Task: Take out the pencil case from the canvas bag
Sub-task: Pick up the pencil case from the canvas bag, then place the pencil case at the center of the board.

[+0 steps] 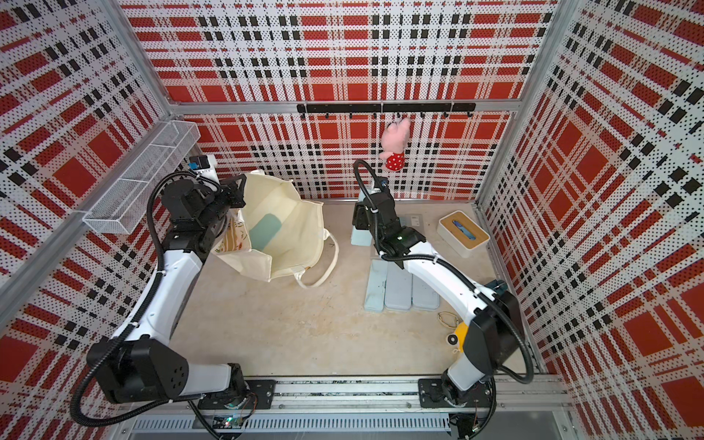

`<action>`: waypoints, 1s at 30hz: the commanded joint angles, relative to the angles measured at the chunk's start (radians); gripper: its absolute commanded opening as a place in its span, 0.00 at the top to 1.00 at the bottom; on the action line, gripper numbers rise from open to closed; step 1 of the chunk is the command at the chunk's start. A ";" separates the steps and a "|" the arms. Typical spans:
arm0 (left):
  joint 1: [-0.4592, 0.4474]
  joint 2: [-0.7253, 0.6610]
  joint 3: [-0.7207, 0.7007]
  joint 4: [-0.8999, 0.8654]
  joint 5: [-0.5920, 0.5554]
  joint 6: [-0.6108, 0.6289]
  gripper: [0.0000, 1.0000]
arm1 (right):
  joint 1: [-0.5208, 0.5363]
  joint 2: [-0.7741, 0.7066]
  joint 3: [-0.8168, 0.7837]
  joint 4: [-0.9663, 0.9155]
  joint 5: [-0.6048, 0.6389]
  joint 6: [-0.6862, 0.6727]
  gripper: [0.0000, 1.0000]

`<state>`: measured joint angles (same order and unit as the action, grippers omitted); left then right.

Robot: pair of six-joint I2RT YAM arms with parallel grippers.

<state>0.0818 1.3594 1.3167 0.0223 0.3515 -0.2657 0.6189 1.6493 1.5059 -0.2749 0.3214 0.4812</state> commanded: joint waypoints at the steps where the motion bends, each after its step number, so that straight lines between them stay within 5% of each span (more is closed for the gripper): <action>1: 0.026 -0.055 0.000 0.123 0.090 -0.018 1.00 | -0.025 0.119 0.127 -0.132 -0.107 0.012 0.65; 20: 0.080 -0.120 -0.058 0.151 0.094 -0.049 1.00 | -0.112 0.698 0.661 -0.377 -0.263 -0.004 0.63; 30: 0.082 -0.107 -0.050 0.150 0.110 -0.061 1.00 | -0.116 0.809 0.750 -0.436 -0.192 -0.026 0.60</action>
<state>0.1570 1.2816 1.2552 0.0620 0.4374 -0.3130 0.5079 2.4245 2.2250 -0.6762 0.0906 0.4786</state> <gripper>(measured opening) 0.054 0.678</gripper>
